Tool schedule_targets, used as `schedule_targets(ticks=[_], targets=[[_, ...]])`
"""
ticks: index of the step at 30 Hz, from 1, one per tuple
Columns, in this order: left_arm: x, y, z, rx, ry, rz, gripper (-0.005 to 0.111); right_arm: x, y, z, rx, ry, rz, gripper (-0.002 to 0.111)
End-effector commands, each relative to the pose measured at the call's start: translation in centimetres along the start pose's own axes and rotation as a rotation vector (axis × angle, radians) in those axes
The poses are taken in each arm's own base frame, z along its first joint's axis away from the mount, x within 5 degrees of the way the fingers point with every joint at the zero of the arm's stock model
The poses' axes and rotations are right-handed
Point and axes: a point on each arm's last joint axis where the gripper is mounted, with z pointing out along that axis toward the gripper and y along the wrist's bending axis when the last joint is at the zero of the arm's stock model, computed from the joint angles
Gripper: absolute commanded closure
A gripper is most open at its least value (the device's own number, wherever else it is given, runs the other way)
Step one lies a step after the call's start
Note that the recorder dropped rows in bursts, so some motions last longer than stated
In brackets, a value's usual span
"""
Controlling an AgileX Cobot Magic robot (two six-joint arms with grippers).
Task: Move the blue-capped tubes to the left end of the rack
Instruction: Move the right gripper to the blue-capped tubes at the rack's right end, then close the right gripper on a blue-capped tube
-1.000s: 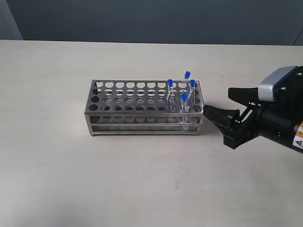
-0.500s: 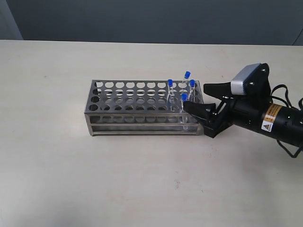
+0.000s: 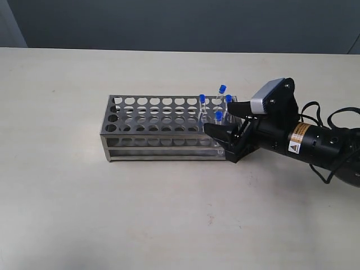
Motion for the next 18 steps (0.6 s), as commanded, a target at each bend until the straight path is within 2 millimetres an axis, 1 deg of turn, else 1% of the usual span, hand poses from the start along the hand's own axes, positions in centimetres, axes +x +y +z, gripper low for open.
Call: schedule_targets(ticks=[1, 18], targets=[[0.07, -0.06, 0.0, 0.011, -0.003, -0.005, 0.106, -0.06, -0.08, 0.15, 0.006, -0.003, -0.005, 0.036], [0.07, -0.06, 0.0, 0.011, -0.003, -0.005, 0.106, -0.11, -0.28, 0.14, 0.029, -0.009, 0.003, 0.036]])
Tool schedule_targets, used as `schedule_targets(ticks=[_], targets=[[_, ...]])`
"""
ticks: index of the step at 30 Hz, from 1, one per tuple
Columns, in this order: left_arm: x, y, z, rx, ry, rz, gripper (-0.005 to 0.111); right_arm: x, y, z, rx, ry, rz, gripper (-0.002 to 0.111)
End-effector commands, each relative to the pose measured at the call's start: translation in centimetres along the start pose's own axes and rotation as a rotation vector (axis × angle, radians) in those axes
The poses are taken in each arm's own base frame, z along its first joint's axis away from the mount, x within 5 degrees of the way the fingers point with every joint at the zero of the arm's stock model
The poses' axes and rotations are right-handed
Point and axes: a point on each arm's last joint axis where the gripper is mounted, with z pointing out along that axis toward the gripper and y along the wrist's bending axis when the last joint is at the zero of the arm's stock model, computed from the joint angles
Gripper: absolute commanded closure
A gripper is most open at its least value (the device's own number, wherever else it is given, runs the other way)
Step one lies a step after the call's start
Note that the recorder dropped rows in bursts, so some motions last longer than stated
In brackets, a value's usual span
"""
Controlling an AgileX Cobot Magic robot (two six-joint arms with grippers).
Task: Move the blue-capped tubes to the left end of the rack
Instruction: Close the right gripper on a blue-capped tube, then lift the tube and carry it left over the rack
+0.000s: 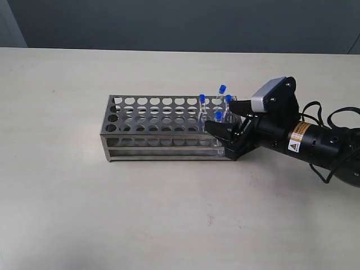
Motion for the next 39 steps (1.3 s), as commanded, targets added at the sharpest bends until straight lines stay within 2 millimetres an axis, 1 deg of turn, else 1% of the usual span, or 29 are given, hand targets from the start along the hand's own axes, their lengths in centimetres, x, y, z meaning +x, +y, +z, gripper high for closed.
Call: schedule_targets(ticks=[1, 4, 9, 17, 20, 22, 24, 25, 26, 27, 28, 31, 33, 39], targets=[[0.1, -0.1, 0.0, 0.011, -0.003, -0.005, 0.106, 0.0, -0.1, 0.1, 0.004, -0.003, -0.005, 0.036], [0.1, -0.1, 0.0, 0.011, -0.003, -0.005, 0.106, -0.1, 0.2, 0.3, -0.004, -0.003, -0.006, 0.036], [0.1, -0.1, 0.0, 0.011, -0.003, -0.005, 0.106, -0.4, 0.9, 1.3, -0.022, 0.027, -0.033, 0.036], [0.1, -0.1, 0.0, 0.011, -0.003, -0.005, 0.106, -0.5, 0.5, 1.5, 0.01, 0.038, -0.018, 0.036], [0.1, -0.1, 0.0, 0.011, -0.003, -0.005, 0.106, -0.1, 0.4, 1.4, 0.02, 0.076, -0.007, 0.037], [0.1, -0.1, 0.0, 0.011, -0.003, -0.005, 0.106, 0.2, 0.3, 1.4, 0.031, 0.114, 0.021, 0.045], [0.1, -0.1, 0.0, 0.011, -0.003, -0.005, 0.106, 0.2, 0.3, 1.4, 0.032, 0.111, 0.044, 0.074], [0.1, -0.1, 0.0, 0.011, -0.003, -0.005, 0.106, 0.2, 0.3, 1.4, 0.031, 0.109, 0.044, 0.082], [0.1, -0.1, 0.0, 0.011, -0.003, -0.005, 0.106, 0.2, 0.4, 1.4, 0.028, 0.11, 0.042, 0.097], [0.1, -0.1, 0.0, 0.011, -0.003, -0.005, 0.106, 0.2, 0.4, 1.4, 0.026, 0.111, 0.042, 0.106], [0.1, -0.1, 0.0, 0.011, -0.003, -0.005, 0.106, 0.2, 0.5, 1.4, 0.019, 0.111, 0.044, 0.108], [0.1, -0.1, 0.0, 0.011, -0.003, -0.005, 0.106, 0.0, 0.8, 1.4, -0.018, 0.089, 0.047, 0.108], [0.1, -0.1, 0.0, 0.011, -0.003, -0.005, 0.106, -0.8, 0.9, 1.2, -0.027, 0.068, 0.036, 0.108], [0.1, -0.1, 0.0, 0.011, -0.003, -0.003, 0.106, -4.4, 1.1, -0.2, 0.001, -0.017, -0.034, 0.108]])
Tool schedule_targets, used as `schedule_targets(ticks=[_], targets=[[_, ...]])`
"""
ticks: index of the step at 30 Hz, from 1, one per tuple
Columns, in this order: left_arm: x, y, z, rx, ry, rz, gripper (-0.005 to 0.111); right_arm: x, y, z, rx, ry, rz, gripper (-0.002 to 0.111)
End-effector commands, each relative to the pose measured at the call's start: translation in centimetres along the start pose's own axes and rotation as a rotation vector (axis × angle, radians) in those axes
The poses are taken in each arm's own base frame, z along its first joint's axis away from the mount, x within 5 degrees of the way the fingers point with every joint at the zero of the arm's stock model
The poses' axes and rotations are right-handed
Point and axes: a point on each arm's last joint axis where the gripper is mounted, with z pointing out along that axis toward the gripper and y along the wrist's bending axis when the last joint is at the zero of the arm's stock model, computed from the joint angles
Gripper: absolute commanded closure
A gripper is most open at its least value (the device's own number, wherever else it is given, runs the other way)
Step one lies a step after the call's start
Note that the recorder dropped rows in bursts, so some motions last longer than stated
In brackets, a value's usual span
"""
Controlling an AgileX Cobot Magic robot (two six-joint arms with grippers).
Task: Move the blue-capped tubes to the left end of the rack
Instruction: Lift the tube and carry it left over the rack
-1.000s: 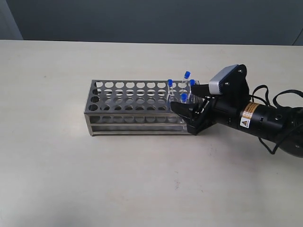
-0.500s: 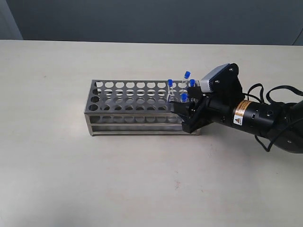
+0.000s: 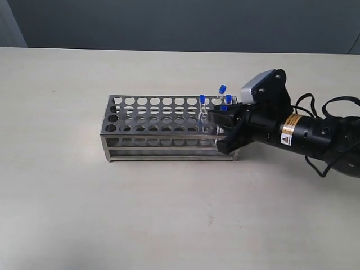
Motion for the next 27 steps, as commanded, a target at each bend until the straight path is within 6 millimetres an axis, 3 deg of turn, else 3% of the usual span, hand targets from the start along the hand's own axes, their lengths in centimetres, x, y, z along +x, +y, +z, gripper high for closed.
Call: schedule_targets(ticks=[1, 8, 11, 14, 18, 22, 27], targets=[[0.1, -0.1, 0.0, 0.011, -0.003, -0.003, 0.106, -3.1, 0.2, -1.5, 0.026, -0.067, -0.064, 0.108], [0.1, -0.1, 0.0, 0.011, -0.003, -0.005, 0.106, -7.7, 0.8, -4.3, 0.086, -0.2, -0.098, 0.108], [0.1, -0.1, 0.0, 0.011, -0.003, -0.005, 0.106, -10.0, 0.9, -4.3, 0.064, -0.284, -0.059, 0.108], [0.1, -0.1, 0.0, 0.011, -0.003, -0.005, 0.106, -12.0, 1.5, -2.6, 0.03, -0.283, -0.086, 0.108], [0.1, -0.1, 0.0, 0.011, -0.003, -0.005, 0.106, -14.1, 3.6, 1.4, -0.07, -0.262, -0.147, 0.108], [0.1, -0.1, 0.0, 0.011, -0.003, -0.005, 0.106, -15.0, 4.9, 5.6, -0.105, -0.221, -0.164, 0.108], [0.1, -0.1, 0.0, 0.011, -0.003, -0.005, 0.106, -14.4, 5.2, 10.4, -0.118, -0.175, -0.14, 0.108]])
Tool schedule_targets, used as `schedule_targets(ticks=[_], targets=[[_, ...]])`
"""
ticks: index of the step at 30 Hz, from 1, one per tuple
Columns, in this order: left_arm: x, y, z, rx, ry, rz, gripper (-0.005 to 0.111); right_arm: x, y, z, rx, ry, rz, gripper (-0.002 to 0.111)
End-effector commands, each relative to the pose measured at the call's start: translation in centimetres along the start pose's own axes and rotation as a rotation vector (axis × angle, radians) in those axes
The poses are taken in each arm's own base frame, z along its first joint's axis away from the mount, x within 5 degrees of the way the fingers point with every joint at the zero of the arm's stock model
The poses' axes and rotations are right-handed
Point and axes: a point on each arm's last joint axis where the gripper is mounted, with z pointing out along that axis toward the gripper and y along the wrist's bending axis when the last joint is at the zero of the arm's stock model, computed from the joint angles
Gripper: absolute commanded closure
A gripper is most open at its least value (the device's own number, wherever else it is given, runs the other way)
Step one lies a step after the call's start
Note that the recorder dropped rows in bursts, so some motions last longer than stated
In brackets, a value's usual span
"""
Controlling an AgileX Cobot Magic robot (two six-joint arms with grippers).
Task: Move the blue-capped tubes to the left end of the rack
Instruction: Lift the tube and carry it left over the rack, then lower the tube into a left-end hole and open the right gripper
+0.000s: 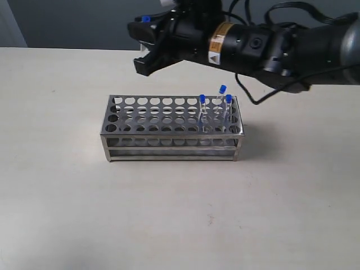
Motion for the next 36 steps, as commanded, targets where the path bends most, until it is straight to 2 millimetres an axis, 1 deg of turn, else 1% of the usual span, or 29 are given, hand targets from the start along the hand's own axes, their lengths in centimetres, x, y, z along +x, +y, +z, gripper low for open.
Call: schedule_targets(ticks=[1, 2, 5, 8, 11, 17, 20, 25, 33, 34, 36], targets=[[0.1, -0.1, 0.0, 0.011, -0.003, -0.005, 0.106, 1.9, -0.2, 4.3, -0.008, 0.048, 0.04, 0.108], [0.1, -0.1, 0.0, 0.011, -0.003, -0.003, 0.106, 2.1, -0.2, 4.9, -0.012, 0.049, 0.055, 0.108], [0.1, -0.1, 0.0, 0.011, -0.003, -0.003, 0.106, 3.1, 0.6, 7.5, -0.049, 0.075, 0.045, 0.108], [0.1, -0.1, 0.0, 0.011, -0.003, -0.005, 0.106, 4.3, 1.3, 9.2, -0.044, 0.119, 0.063, 0.108], [0.1, -0.1, 0.0, 0.011, -0.004, -0.005, 0.106, 4.4, 1.7, 9.3, -0.048, 0.124, 0.066, 0.108], [0.1, -0.1, 0.0, 0.011, -0.004, -0.005, 0.106, 6.1, 1.6, 9.7, -0.034, 0.176, 0.074, 0.108], [0.1, -0.1, 0.0, 0.011, -0.004, -0.005, 0.106, 6.5, 1.6, 9.8, -0.033, 0.187, 0.074, 0.108], [0.1, -0.1, 0.0, 0.011, -0.004, -0.005, 0.106, 7.0, 1.5, 9.9, -0.029, 0.203, 0.076, 0.108], [0.1, -0.1, 0.0, 0.011, -0.004, -0.005, 0.106, 7.2, 1.4, 9.8, -0.013, 0.224, 0.079, 0.108], [0.1, -0.1, 0.0, 0.011, -0.004, -0.005, 0.106, 7.2, 1.4, 9.8, -0.012, 0.224, 0.085, 0.107], [0.1, -0.1, 0.0, 0.011, -0.004, -0.005, 0.106, 7.3, 1.4, 9.8, -0.007, 0.229, 0.101, 0.101]])
